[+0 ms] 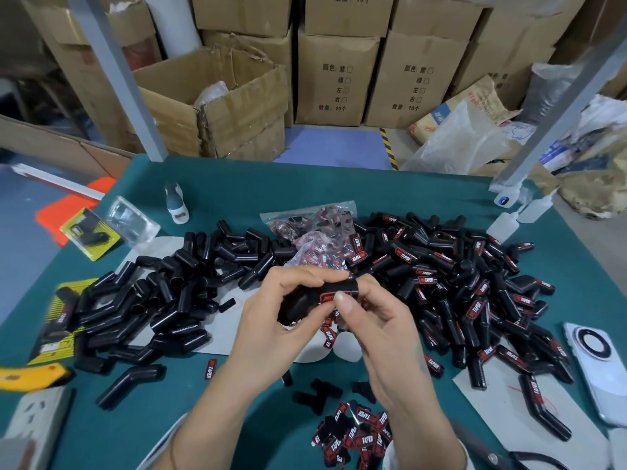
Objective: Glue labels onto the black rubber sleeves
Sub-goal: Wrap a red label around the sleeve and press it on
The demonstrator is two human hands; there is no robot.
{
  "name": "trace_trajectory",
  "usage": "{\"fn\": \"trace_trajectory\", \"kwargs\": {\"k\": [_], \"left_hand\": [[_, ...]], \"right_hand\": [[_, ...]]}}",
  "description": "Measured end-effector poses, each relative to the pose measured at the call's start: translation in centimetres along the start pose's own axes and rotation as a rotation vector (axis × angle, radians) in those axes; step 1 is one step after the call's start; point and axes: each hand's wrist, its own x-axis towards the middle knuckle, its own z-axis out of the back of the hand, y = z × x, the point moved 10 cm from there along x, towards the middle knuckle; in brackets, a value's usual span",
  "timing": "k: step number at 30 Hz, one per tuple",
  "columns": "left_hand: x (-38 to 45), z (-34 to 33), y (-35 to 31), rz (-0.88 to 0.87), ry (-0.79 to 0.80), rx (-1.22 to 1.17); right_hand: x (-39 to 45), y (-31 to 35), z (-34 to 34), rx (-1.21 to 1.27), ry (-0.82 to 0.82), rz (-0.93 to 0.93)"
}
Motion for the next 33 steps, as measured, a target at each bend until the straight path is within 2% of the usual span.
{"fn": "trace_trajectory", "kwargs": {"k": [12, 19, 24, 29, 33], "left_hand": [[0.0, 0.0, -1.0, -0.039, -0.016, -0.027], [0.2, 0.1, -1.3, -0.026, -0.025, -0.089], [0.2, 0.1, -0.7, 0.056, -0.049, -0.141], [0.1, 0.5, 0.6, 0.172, -0.130, -0.202], [0.0, 0.6, 0.6, 0.189, -0.119, -0.192]], "right_hand": [[-0.9, -0.7, -0.9, 0.183, -0.057, -0.027], [-0.8, 0.8, -0.8, 0.070, -0.022, 0.075], [-0.6, 1.4, -0.2, -0.083, -0.091, 0.148], [-0.1, 1.4, -0.4, -0.167, -0.064, 0.148], [0.0, 1.1, -0.5, -0.195, -0.046, 0.124]]}}
